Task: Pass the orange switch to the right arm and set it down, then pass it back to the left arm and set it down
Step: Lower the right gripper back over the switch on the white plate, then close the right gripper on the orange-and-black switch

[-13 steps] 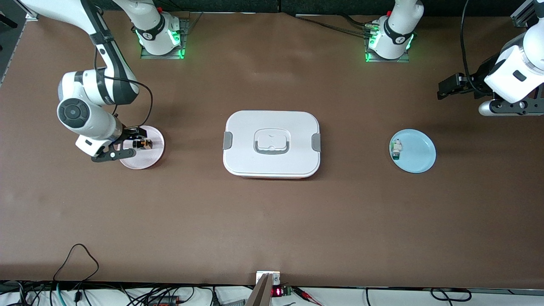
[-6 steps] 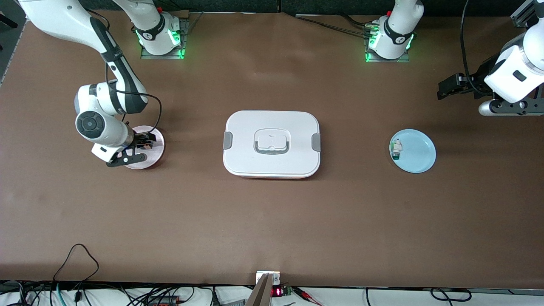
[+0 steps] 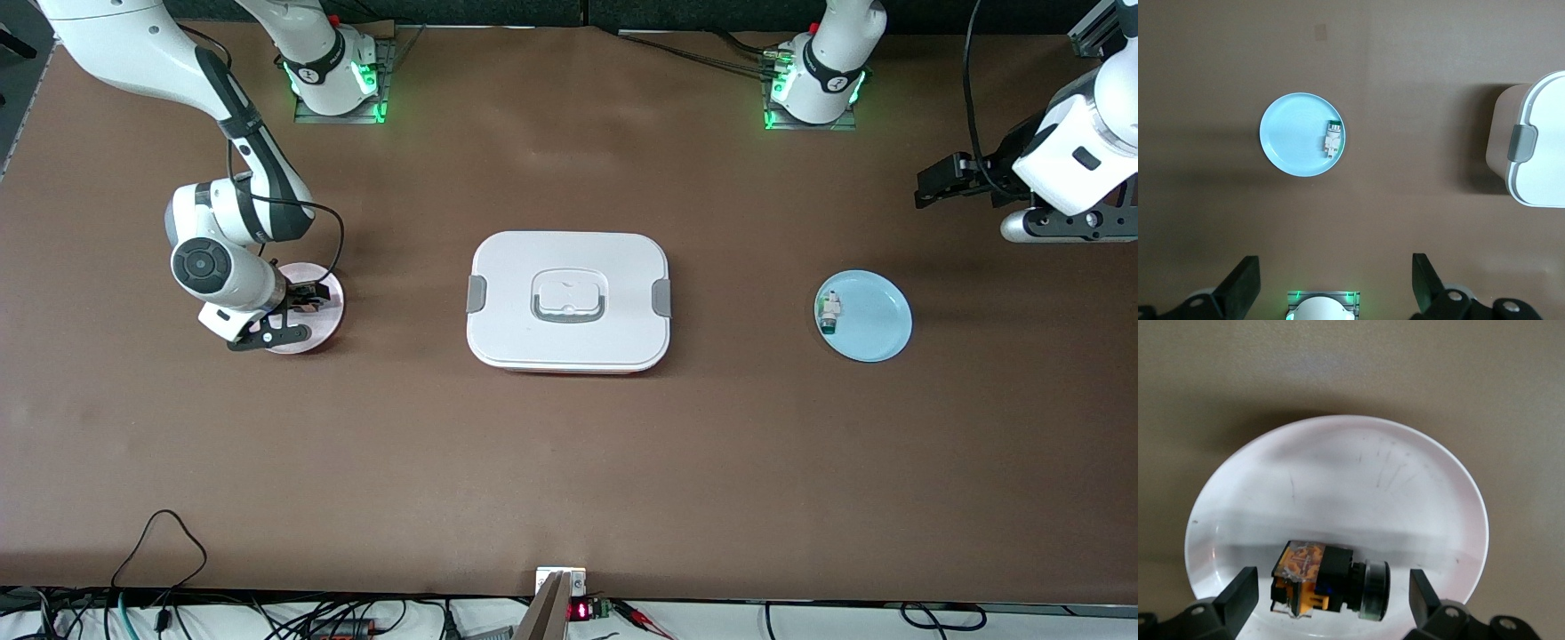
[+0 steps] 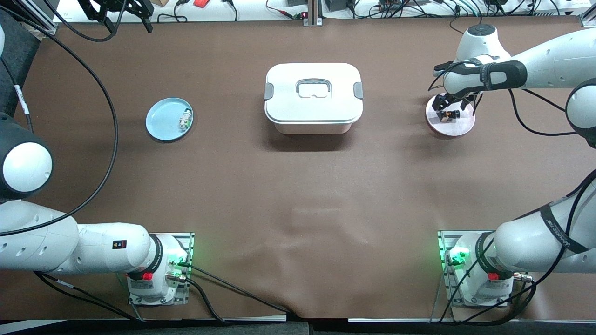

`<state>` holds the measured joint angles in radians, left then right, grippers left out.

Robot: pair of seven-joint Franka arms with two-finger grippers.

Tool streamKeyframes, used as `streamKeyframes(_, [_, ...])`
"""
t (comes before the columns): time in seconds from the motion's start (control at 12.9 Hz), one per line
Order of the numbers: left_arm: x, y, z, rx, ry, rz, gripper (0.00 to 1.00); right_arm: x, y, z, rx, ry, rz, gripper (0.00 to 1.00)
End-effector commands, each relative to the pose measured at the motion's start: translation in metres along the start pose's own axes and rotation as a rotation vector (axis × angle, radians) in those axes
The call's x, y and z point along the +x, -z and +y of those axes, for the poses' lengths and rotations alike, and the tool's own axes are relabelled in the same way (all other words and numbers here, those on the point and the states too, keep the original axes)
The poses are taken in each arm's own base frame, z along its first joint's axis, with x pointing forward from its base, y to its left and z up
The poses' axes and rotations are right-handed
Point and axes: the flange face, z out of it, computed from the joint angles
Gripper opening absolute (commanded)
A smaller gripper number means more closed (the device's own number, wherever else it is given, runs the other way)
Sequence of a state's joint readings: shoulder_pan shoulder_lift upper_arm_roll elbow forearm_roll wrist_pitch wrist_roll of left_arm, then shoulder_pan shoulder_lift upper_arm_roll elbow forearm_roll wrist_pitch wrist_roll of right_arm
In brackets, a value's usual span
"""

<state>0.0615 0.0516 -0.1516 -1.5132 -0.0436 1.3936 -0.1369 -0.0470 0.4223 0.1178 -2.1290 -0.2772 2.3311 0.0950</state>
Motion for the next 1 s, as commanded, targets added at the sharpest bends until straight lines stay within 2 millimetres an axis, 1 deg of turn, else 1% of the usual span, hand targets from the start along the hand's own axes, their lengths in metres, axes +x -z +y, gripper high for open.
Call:
streamKeyframes(0.0, [0.001, 0.002, -0.002, -0.021, -0.018, 0.002, 1.0, -0.001, -0.003, -0.003, -0.012, -0.031, 0.006, 1.0])
streamKeyframes(0.15, [0.001, 0.001, -0.001, -0.038, -0.017, -0.003, 1.0, -0.002, -0.008, 0.001, -0.009, -0.036, -0.003, 1.0])
streamKeyframes(0.31, [0.002, 0.002, -0.01, -0.042, -0.002, -0.003, 1.0, -0.006, -0.013, 0.0, -0.007, -0.021, -0.015, 1.0])
streamKeyframes(0.77, [0.002, 0.001, -0.009, -0.042, -0.003, -0.006, 1.0, -0.009, -0.018, -0.001, -0.007, -0.013, -0.025, 1.0])
streamKeyframes(0.85, [0.002, 0.001, -0.009, -0.04, -0.003, -0.006, 1.0, -0.01, -0.018, 0.002, -0.006, 0.0, -0.026, 0.95])
streamKeyframes(0.93, [0.002, 0.001, -0.009, -0.04, 0.0, -0.006, 1.0, -0.01, -0.019, 0.009, -0.001, -0.005, -0.025, 0.79])
